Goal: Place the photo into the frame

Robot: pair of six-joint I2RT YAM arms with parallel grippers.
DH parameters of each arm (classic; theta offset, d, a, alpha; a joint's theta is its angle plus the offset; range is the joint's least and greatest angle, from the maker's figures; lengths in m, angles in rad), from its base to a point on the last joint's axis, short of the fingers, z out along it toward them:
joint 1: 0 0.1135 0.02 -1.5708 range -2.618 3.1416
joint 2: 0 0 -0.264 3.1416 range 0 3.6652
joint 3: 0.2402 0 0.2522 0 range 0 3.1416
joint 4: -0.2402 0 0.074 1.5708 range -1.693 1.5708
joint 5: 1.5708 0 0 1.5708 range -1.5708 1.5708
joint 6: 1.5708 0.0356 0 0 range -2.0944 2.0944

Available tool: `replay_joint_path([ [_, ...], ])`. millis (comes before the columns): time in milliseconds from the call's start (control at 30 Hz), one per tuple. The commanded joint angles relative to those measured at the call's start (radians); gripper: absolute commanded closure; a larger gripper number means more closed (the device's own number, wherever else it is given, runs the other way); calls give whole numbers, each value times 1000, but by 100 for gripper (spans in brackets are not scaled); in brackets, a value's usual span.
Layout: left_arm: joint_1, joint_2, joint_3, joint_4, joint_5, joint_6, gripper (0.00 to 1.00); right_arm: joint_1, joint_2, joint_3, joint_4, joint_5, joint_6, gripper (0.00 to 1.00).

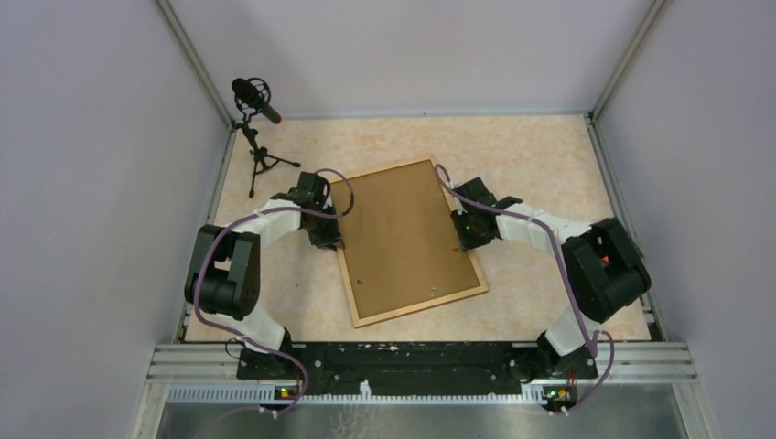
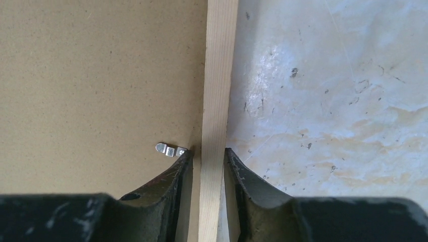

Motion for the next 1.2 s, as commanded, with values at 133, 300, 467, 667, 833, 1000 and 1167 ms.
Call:
replay_joint_path([
  [133,6,9,-14,4,-4,24,82,19,59,-39,85,0,114,63],
  [300,6,6,-16,4,0,25,82,19,-7,-46,26,19,21,44],
  [467,9,7,-12,5,8,24,83,19,-53,-41,-8,13,19,42],
  [667,9,7,-16,5,11,24,83,25,-42,-49,43,-40,11,37],
  [833,9,8,-17,7,15,24,84,26,15,-33,60,-1,18,38],
  [1000,9,8,-19,7,17,24,84,27,15,-46,98,34,62,45],
  [1167,9,11,-17,8,20,21,84,27,14,-79,162,26,110,54],
])
